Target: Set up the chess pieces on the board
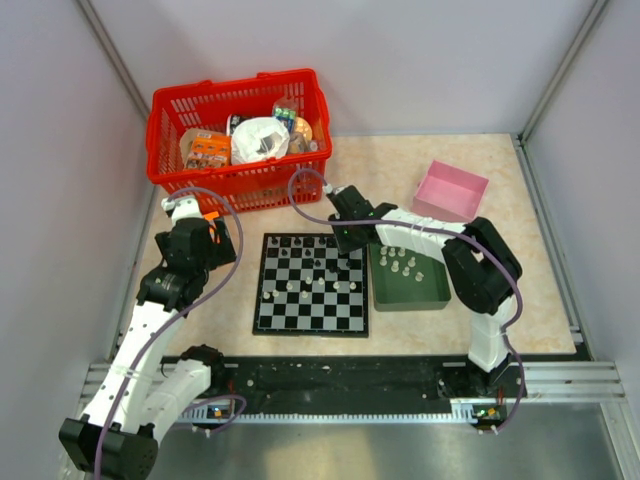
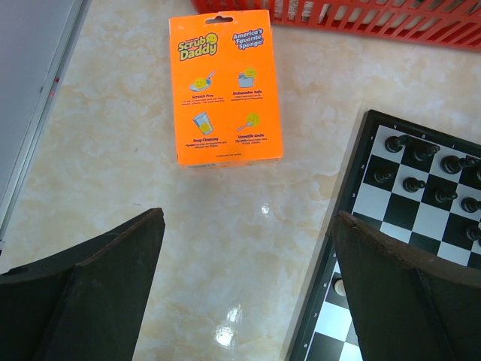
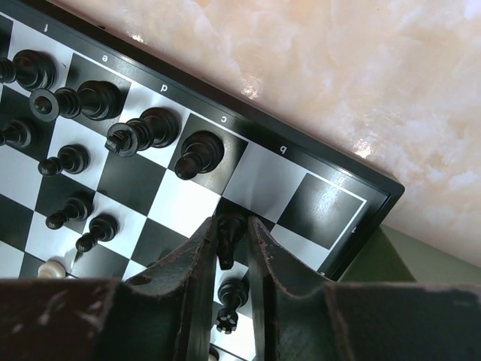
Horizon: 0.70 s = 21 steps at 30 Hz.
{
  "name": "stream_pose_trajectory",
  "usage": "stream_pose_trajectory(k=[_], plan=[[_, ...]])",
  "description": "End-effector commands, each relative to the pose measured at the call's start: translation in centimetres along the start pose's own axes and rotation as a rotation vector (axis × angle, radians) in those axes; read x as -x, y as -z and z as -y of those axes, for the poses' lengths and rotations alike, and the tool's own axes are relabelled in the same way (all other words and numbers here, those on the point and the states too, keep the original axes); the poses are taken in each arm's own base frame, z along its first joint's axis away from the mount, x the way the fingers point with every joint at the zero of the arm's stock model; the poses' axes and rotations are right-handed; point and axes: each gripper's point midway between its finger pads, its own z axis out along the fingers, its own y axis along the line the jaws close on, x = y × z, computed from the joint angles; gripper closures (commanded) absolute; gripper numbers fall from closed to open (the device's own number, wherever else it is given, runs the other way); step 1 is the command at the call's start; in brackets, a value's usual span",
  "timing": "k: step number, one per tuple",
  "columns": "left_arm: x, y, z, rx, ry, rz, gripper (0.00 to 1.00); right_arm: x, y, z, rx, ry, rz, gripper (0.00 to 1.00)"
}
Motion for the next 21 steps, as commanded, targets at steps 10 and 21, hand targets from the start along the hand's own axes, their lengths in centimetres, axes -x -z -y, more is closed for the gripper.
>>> stream_pose_trajectory(k=[10,21], plan=[[1.3,0.5,0.1,-0.009,0.013,0.050,0.01,4.4,1.2,0.6,-0.054,-0.017,0.132,0.84],[1.4,0.5,0.2,-0.014,0.014,0.051,0.01,4.7,0.1,1.2,-0.065,-0.032,0.134,0.84]])
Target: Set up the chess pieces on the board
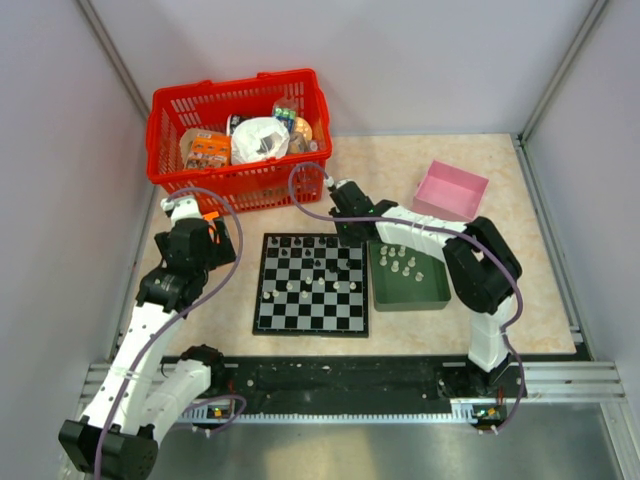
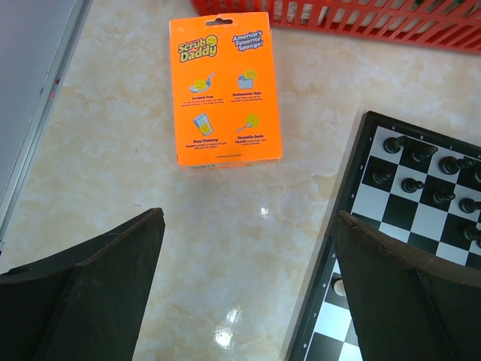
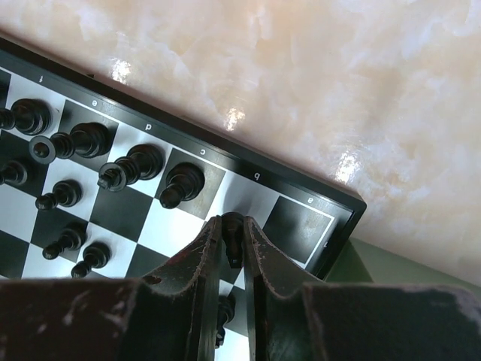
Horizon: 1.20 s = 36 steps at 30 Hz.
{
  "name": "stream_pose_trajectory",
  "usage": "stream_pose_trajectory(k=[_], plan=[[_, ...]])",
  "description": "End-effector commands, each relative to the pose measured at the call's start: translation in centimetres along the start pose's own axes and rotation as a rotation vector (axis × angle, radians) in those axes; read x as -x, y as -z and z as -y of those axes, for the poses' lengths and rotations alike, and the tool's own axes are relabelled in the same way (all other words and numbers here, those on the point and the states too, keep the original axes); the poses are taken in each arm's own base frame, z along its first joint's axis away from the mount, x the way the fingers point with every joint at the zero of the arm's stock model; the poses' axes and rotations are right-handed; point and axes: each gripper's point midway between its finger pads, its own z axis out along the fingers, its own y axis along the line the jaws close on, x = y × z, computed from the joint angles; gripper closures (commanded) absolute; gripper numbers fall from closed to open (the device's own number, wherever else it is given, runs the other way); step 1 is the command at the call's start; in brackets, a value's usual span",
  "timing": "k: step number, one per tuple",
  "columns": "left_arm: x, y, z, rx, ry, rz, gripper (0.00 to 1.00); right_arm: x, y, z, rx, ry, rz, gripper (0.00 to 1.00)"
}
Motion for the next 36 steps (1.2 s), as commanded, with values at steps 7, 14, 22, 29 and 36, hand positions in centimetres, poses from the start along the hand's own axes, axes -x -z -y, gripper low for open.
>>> stream_pose_trajectory(k=[7,14,22,29,36], plan=[[1.3,0.5,0.2,-0.016,0.012,0.048,0.01,2.5,-0.8,0.2,-0.012,-0.029,0.071,0.83],[1.3,0.5,0.2,-0.015,0.013,0.050,0.01,2.6,-1.2,0.4,-0.019,-0.035,0.076,0.82],[1.3,0.4,0.4,-0.024,0.017,0.045,0.01,2.6,-0.6,-0.1,0.016,-0.027,0.071,0.70],[3.2,1.1,1.4,-0.059,0.106,0.087,0.01,5.5,3.5,-0.3,0.054,-0.007,0.144,0.59],[10.5,2.7,2.2,-0.085,0.244,0.295,0.01,2.9,5.5,-1.1,0.138,-0.001,0.077,0.57]])
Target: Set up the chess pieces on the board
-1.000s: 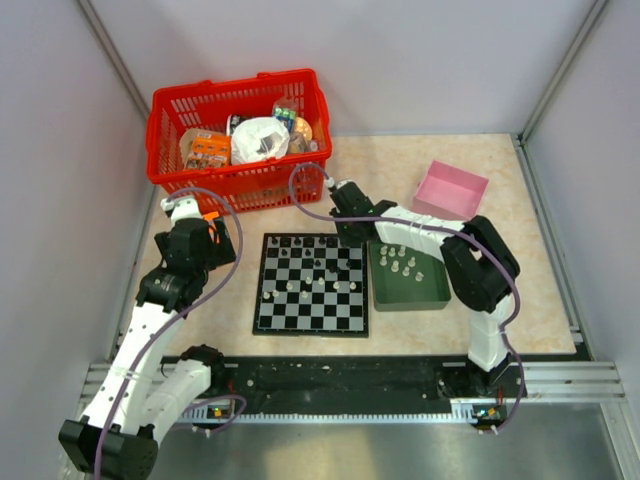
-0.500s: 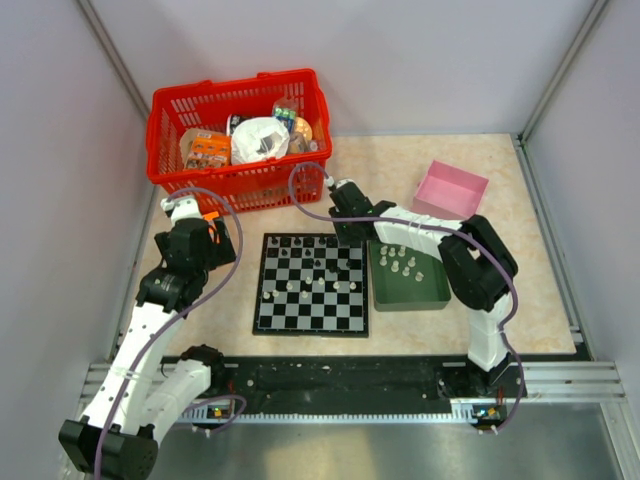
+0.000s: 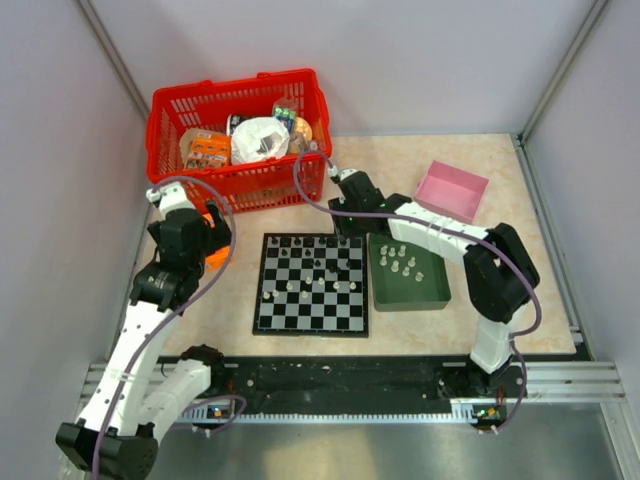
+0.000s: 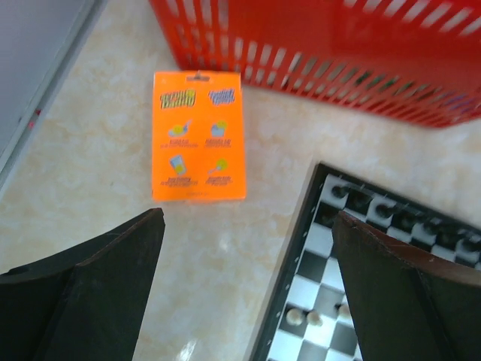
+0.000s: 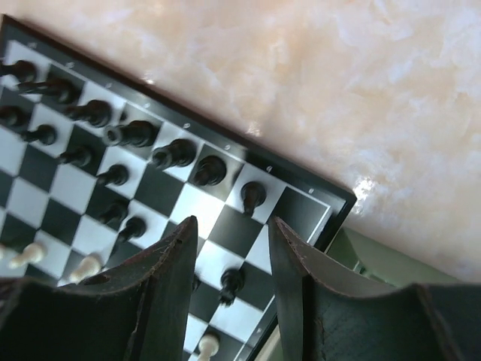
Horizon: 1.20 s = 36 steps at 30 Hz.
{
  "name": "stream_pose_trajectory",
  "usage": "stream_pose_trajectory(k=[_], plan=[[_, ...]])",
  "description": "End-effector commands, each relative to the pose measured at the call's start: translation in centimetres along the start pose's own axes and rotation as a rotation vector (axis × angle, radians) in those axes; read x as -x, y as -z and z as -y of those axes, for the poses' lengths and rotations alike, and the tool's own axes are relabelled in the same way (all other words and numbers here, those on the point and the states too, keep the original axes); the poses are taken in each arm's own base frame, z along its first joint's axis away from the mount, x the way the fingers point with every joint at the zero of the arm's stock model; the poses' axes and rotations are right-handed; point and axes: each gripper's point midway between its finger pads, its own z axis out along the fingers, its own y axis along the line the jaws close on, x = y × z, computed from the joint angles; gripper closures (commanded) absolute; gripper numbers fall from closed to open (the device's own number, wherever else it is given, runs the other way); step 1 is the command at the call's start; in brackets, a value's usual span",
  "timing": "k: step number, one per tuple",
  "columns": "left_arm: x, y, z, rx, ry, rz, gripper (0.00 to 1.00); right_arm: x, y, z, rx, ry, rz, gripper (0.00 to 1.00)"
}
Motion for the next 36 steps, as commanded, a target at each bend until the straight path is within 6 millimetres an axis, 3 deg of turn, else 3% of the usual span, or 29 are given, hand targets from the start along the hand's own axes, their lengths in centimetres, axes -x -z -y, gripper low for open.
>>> stream_pose_trajectory(k=[1,5,8,17,26,28,34,36], plan=[[8.6,1.6,2.2,-0.059,0.153,0.246,0.01,0.6,3.0,-1.0,0.078,-0.008,0.021,0.57],[11.9,1.8,3.0,-0.061,0.193,0.309,0.01,-2.3,3.0,-1.4,0.119,-0.013,-0.049,0.57],[12.9,1.7,3.3,-0.048,0.228,0.317,0.01,-3.2,2.9,-1.5,0.113,-0.003,-0.069,0.57],[9.6,1.5,2.5,-0.076,0.214,0.314,0.01,-4.0,1.6,-1.6,0.108,0.002,-0.106,0.60],[7.9,-0.8,3.1,-0.045,0.056,0.189,0.01,-4.9,1.1,-1.9,0.103,0.015,-0.143,0.64],[7.6,-1.1,3.2,-0.040,0.041,0.175,0.01,-5.1,0.9,-1.8,0.098,0.018,-0.148,0.72],[7.5,-1.2,2.9,-0.033,0.030,0.180,0.01,-5.0,0.7,-1.4,0.078,0.019,-0.145,0.77],[7.5,-1.2,2.8,-0.024,0.027,0.183,0.01,-4.8,0.9,-1.2,0.065,0.022,-0.139,0.85]])
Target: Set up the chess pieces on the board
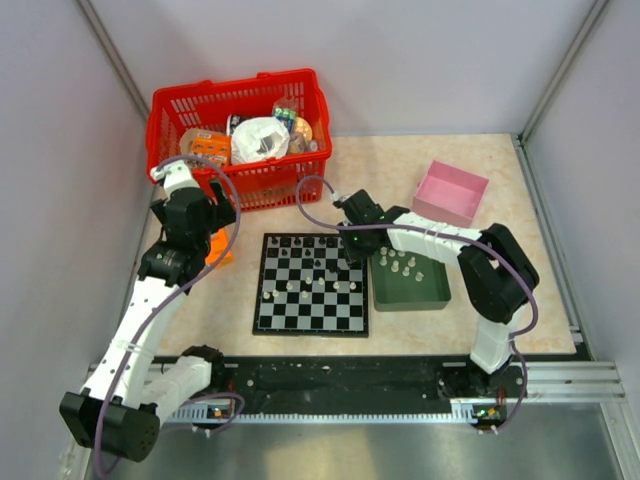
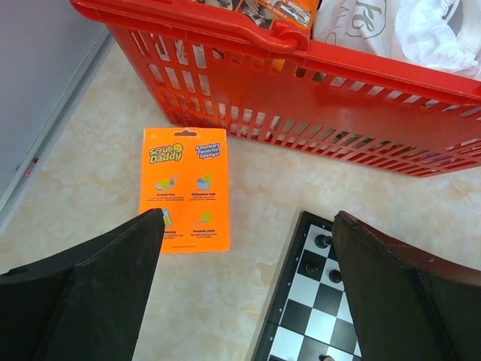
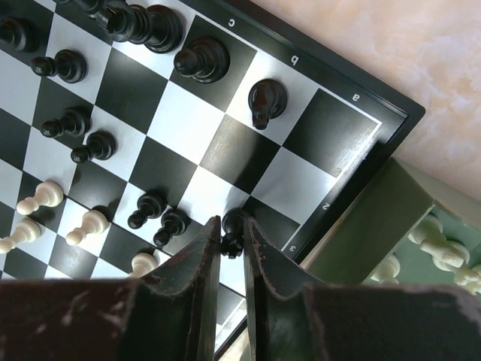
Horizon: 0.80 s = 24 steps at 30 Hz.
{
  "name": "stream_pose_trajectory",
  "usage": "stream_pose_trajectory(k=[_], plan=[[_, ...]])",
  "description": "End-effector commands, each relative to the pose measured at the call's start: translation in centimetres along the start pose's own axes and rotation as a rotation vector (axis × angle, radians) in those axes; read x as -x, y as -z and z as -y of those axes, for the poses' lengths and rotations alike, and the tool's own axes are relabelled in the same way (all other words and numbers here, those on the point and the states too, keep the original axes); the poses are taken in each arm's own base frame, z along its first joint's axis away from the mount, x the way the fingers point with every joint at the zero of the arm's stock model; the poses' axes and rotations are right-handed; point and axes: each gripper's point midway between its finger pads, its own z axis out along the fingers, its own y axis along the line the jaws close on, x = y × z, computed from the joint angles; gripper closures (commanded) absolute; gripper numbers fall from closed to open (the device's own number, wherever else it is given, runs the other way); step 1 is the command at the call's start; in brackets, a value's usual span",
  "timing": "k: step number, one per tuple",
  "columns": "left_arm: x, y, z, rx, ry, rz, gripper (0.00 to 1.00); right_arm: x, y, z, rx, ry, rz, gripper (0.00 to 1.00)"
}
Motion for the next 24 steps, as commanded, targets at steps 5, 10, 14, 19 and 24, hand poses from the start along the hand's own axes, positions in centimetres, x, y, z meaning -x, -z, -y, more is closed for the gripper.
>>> stream_pose_trajectory(k=[5,10,14,19,24], plan=[[2.6,0.8,0.4,-0.023,0.008,0.079,0.01,3.6,0.9,0.7,-0.084,0.012,0.100,0.89],[2.7,0.8,0.6,-0.036,0.010,0.084,0.01,5.7,0.4,2.5,-0.134,-0.028,0.146,0.89],[2.9,0.9,0.6,-0.035,0.010,0.092,0.01,6.6,-0.3,3.4,-0.148,-0.050,0.163,0.89],[3.2,1.1,0.4,-0.031,0.014,0.105,0.01,6.4,-0.7,3.9,-0.166,-0.065,0.161,0.88],[3.2,1.2,0.4,-0.036,0.030,0.118,0.01,6.5,-1.2,4.5,-0.164,-0.089,0.161,0.89]])
